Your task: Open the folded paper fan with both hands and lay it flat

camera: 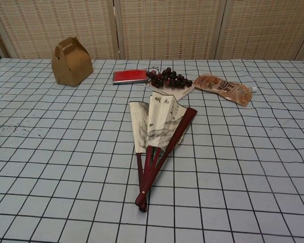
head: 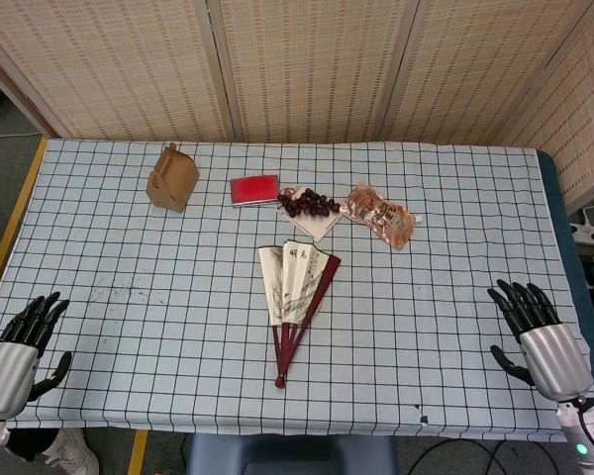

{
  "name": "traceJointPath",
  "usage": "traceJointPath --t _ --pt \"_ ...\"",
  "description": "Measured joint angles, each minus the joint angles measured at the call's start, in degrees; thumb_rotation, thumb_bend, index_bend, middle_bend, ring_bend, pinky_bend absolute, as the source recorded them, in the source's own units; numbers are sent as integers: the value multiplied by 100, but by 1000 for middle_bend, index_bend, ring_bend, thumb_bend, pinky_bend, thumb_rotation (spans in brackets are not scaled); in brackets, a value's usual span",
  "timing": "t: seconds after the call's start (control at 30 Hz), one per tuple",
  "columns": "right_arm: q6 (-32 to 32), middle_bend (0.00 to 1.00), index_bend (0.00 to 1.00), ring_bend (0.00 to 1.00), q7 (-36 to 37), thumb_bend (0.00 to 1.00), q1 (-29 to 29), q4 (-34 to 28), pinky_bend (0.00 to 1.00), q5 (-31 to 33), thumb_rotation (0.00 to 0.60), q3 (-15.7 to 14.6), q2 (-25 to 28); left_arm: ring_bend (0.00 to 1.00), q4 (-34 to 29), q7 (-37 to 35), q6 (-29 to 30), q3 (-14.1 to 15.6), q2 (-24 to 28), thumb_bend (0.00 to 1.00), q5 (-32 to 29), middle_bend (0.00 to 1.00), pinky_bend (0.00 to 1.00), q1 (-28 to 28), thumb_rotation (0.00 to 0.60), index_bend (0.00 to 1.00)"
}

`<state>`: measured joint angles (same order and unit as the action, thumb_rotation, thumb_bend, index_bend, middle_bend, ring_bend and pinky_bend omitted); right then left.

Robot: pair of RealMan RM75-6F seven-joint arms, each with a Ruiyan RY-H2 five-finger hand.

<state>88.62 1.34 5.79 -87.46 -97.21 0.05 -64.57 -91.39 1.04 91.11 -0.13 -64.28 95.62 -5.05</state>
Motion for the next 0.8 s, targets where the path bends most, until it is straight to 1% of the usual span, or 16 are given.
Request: traceJointPath --t 0.13,0.2,0.33,0.4,0.5,0.6,0.73,0.8 --pt "-3 0 0 0 -135 255 4 88 0 -15 600 2 -95 0 -21 -69 -3 -7 6 440 47 0 165 -29 600 0" --pt "-66 0 0 0 -184 255 23 130 0 -34 600 -18 -180 0 -42 -222 37 -18 13 449 101 0 175 -48 600 0" --pt "-150 0 0 0 -323 255 127 270 0 -193 600 -46 -482 0 -13 -479 168 -61 7 449 137 0 167 -68 600 0" --pt "-265 0 0 0 -384 255 235 299 0 -271 600 -47 -582 0 0 -462 111 -68 7 450 91 0 164 -77 600 0" --pt "-596 0 4 0 -543 255 483 279 0 -336 600 -15 -681 0 21 -564 65 -93 0 449 24 0 172 -93 600 0" --pt "-1074 0 62 0 -774 255 823 241 0 -336 600 80 -826 0 119 -759 100 -167 -56 448 -45 0 184 -110 600 0" --pt "-1735 0 159 0 -1153 255 1447 346 0 -206 600 385 -1260 0 211 -804 106 -212 -105 446 -152 0 184 -112 600 0" --pt "-1929 0 203 0 -1305 255 1682 478 0 -130 600 514 -1505 0 216 -856 97 -227 -111 433 -180 0 186 -118 600 0"
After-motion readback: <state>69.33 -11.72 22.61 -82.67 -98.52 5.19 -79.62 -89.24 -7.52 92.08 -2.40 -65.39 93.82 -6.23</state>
